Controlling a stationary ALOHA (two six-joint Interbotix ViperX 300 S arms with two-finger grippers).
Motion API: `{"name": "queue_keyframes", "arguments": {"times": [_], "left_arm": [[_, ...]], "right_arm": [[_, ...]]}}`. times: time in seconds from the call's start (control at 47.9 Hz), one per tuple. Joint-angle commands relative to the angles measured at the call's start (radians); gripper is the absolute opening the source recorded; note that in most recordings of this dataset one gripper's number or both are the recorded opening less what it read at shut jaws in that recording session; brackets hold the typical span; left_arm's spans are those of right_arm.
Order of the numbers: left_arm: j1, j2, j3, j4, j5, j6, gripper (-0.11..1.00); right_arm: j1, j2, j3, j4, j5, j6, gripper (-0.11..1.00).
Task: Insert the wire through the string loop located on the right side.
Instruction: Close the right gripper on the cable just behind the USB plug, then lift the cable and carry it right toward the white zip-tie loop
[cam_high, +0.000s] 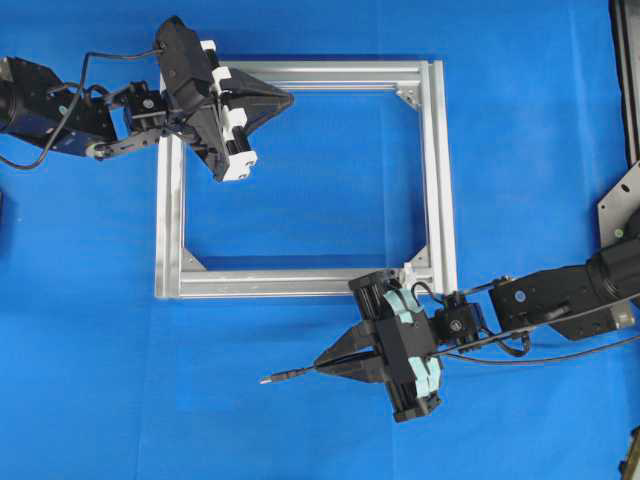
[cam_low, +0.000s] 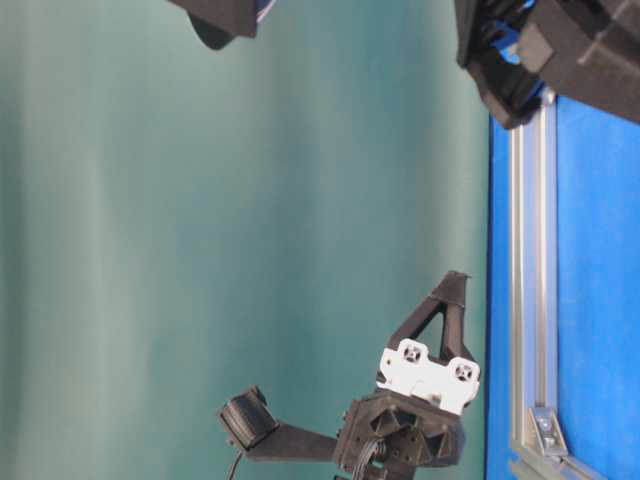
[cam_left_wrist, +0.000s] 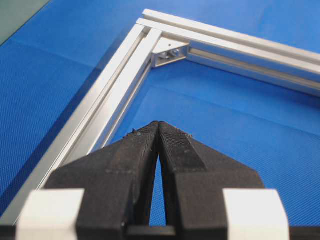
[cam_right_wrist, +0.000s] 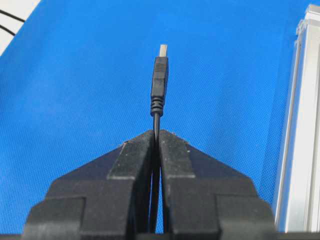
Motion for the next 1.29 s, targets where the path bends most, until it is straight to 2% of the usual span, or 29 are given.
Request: {"name": "queue_keyframes", "arguments": {"times": [0.0, 0.292, 0.439, 0.814, 1.023, 1.274], "left_arm": [[0.000, -0.032, -0.009, 0.003, -0.005, 0.000, 0.00], [0.000, -0.032, -0.008, 0.003, -0.005, 0.000, 0.00], [0.000, -0.032, -0.008, 0.002, -0.005, -0.002, 0.00], [-0.002, -0.032, -0.009, 0.003, -0.005, -0.002, 0.00], [-0.005, -0.032, -0.008, 0.003, -0.005, -0.003, 0.00], [-0.006, -0.032, -0.008, 0.003, -0.005, -0.003, 0.00]], "right_arm": [[-0.002, -0.031, -0.014, 0.002, -0.003, -0.002, -0.03], [0.000, -0.040, 0.000, 0.005, -0.003, 0.002, -0.03], [0.012, -0.089, 0.054, 0.008, -0.003, 0.003, -0.03], [0.054, -0.305, 0.330, 0.087, -0.009, 0.005, -0.03], [0.060, -0.451, 0.469, 0.089, 0.012, 0.005, -0.03], [0.060, -0.594, 0.555, 0.089, 0.103, 0.003, -0.03]]}}
